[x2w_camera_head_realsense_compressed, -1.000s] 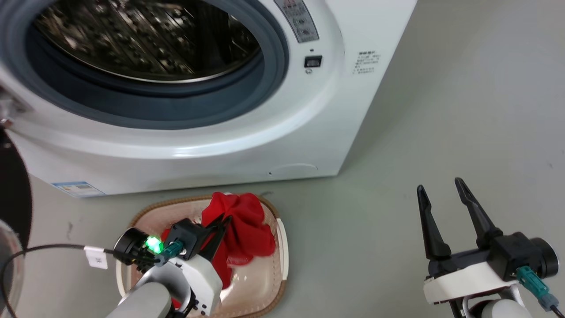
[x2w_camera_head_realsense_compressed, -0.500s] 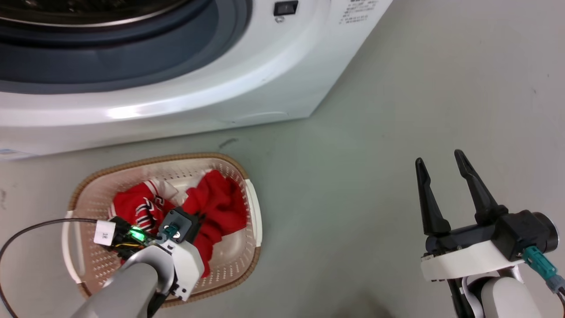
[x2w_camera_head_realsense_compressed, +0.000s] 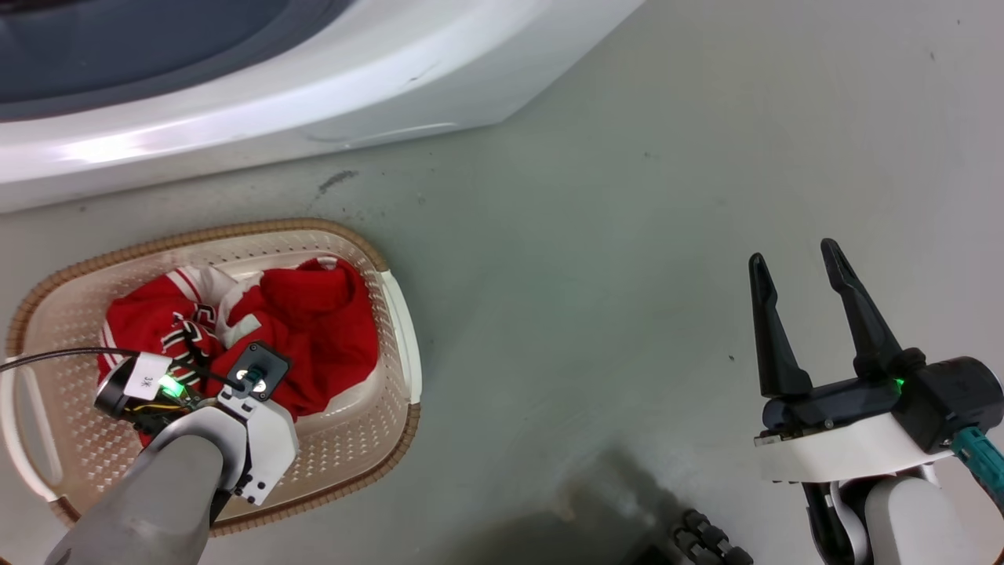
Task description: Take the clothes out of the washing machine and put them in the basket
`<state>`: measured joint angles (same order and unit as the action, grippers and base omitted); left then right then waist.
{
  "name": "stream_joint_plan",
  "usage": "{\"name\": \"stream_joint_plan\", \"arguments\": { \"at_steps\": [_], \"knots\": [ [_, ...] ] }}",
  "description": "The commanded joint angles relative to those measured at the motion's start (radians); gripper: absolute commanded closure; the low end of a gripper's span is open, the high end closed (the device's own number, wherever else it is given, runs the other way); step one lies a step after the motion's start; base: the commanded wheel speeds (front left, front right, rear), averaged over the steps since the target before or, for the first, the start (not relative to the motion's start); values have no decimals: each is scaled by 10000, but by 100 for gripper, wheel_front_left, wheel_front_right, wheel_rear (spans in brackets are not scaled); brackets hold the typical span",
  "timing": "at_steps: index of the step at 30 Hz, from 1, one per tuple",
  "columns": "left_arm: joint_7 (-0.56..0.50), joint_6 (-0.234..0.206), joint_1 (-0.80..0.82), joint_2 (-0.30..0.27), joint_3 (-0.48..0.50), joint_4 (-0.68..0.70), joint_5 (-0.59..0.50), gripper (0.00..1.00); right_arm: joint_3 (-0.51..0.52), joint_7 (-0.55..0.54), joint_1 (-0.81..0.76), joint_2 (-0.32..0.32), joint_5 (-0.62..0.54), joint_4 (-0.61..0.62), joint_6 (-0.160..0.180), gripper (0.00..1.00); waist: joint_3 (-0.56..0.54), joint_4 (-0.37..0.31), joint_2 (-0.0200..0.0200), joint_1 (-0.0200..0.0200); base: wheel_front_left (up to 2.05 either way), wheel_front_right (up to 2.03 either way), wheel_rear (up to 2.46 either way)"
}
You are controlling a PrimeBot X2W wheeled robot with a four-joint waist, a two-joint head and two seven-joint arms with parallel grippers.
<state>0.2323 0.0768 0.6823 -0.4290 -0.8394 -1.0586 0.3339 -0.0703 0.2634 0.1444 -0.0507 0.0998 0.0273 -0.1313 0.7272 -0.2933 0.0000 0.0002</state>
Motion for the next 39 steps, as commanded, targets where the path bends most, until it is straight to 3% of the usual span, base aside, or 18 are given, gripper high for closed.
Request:
{"name": "stream_joint_plan", "arguments": {
  "at_steps": [1, 6, 7, 8, 16, 22, 39],
  "knots": [
    [56, 0, 154, 30, -18, -93, -53, 100, -20, 20, 176, 7, 97, 71, 11, 0, 219, -117, 0, -2, 0, 0, 0],
    [215, 31, 259, 270, -58, -675, 3, 100, -204, 20, 225, 7, 194, 188, 11, 0, 404, -177, 0, -2, 0, 0, 0],
    [249, 17, 276, 318, -77, -749, -10, 67, -225, 20, 223, 7, 203, 198, 11, 0, 409, -175, 0, -2, 0, 0, 0],
    [279, -66, 301, 372, -71, -816, -23, 0, -247, 20, 212, 7, 197, 197, 11, 0, 399, -170, 0, -2, 0, 0, 0],
    [343, -290, -1, 703, 164, -655, 126, 0, -214, 18, 176, 6, 13, -9, 11, 0, -174, -29, 0, -2, 0, 0, 0],
    [329, -485, -622, 793, 575, 285, 248, 0, -236, 20, 3, 4, -130, -265, 11, 0, -1297, 248, 0, -2, 0, 0, 0],
    [332, -1013, -3781, 1104, 3563, 5147, -11, 0, 466, 18, -1063, 3, -1038, -958, 11, 0, -5070, 2303, 0, -2, 0, 0, 0]
  ]
}}
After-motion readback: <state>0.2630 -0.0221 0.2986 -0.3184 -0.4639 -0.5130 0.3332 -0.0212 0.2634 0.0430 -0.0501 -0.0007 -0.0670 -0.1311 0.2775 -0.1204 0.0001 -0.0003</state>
